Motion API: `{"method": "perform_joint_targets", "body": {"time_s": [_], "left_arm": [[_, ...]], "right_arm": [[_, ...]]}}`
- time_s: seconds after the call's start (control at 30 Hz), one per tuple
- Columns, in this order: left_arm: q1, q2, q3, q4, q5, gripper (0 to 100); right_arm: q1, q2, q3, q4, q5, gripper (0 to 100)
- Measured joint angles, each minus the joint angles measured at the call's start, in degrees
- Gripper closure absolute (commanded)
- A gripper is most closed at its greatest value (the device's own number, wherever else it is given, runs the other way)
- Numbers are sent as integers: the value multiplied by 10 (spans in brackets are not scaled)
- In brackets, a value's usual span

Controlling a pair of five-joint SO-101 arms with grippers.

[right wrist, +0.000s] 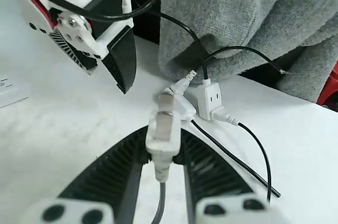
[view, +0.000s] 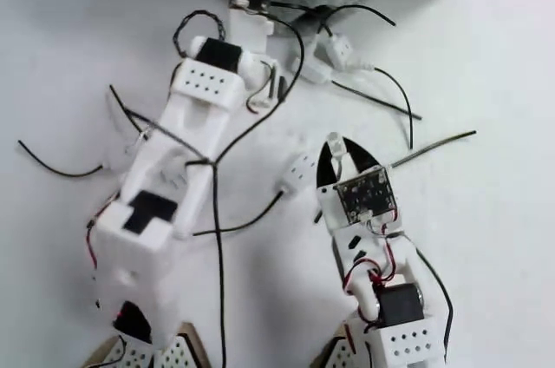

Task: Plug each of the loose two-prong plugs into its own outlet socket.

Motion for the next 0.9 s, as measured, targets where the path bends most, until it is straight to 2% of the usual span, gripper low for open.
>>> {"method": "perform_joint_targets", "body": {"time_s": [0.13, 0.27, 0.43, 0.7, 0.9], "left_arm": [[0, -95, 77, -20, 0, 813], [2, -209, 196, -91, 24, 867], [6, -363, 396, -259, 35, 820], [25, -563, 695, -547, 39, 766], [84, -679, 839, -671, 39, 766]], "right_arm": [[0, 0, 0, 0, -5, 979], [0, 0, 0, 0, -6, 979], [-8, 0, 0, 1, -6, 979], [-83, -1, 0, 40, -6, 979], [-91, -1, -13, 72, -6, 979]]}}
